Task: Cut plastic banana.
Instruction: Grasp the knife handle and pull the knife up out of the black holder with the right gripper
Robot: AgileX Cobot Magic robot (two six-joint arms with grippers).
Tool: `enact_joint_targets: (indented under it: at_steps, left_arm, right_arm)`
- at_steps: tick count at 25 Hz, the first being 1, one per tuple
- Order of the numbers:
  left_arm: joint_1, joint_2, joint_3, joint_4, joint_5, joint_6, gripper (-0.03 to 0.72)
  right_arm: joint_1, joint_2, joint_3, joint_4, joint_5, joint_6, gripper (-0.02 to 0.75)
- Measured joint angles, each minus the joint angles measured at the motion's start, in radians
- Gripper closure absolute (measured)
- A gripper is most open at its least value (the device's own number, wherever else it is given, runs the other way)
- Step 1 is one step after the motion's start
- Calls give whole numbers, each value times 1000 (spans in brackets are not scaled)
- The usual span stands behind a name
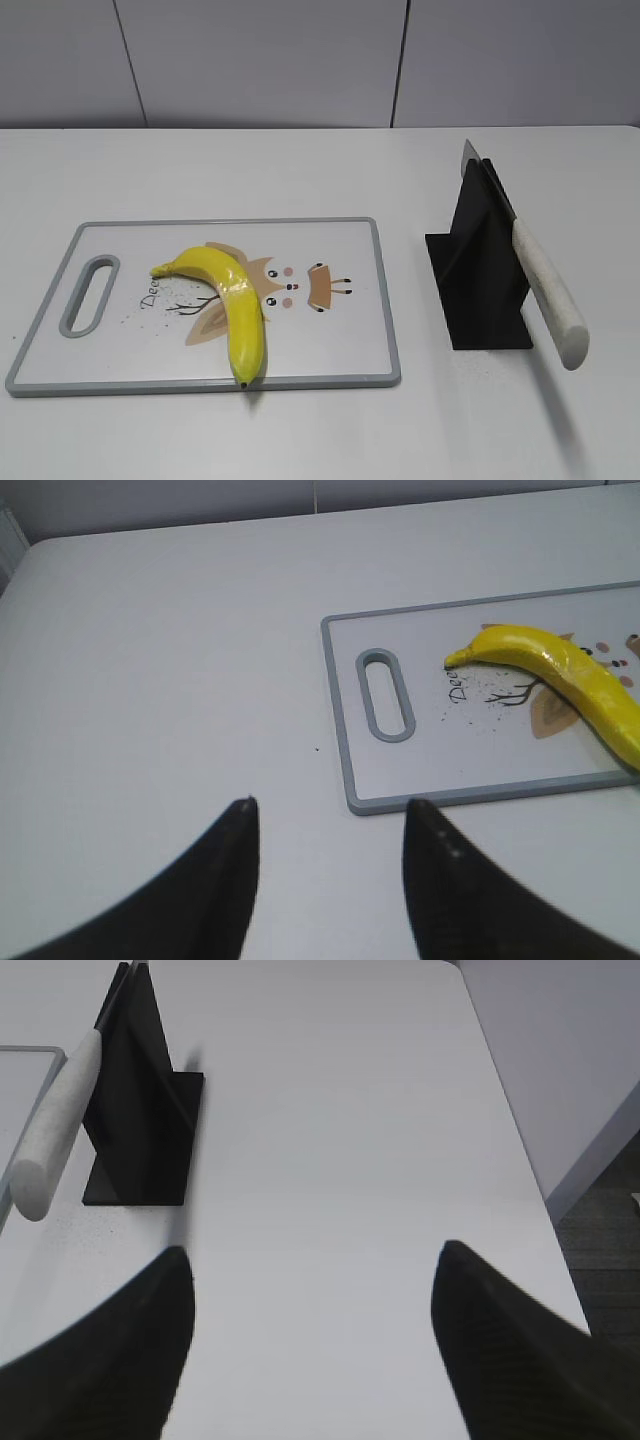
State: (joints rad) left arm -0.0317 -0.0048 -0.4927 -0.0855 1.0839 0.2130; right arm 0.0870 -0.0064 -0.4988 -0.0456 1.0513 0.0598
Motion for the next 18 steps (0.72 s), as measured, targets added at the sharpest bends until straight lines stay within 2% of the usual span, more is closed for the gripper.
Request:
enact_joint_targets:
  at_steps: [3,6,18]
  left_arm:
    - [0,0,0,0,0,0,160]
    - [0,0,0,0,0,0,140]
    - [0,0,0,0,0,0,136]
  right_arm:
    - [0,0,0,0,0,0,150]
    - [0,0,0,0,0,0,153]
    - [0,0,0,0,0,0,159]
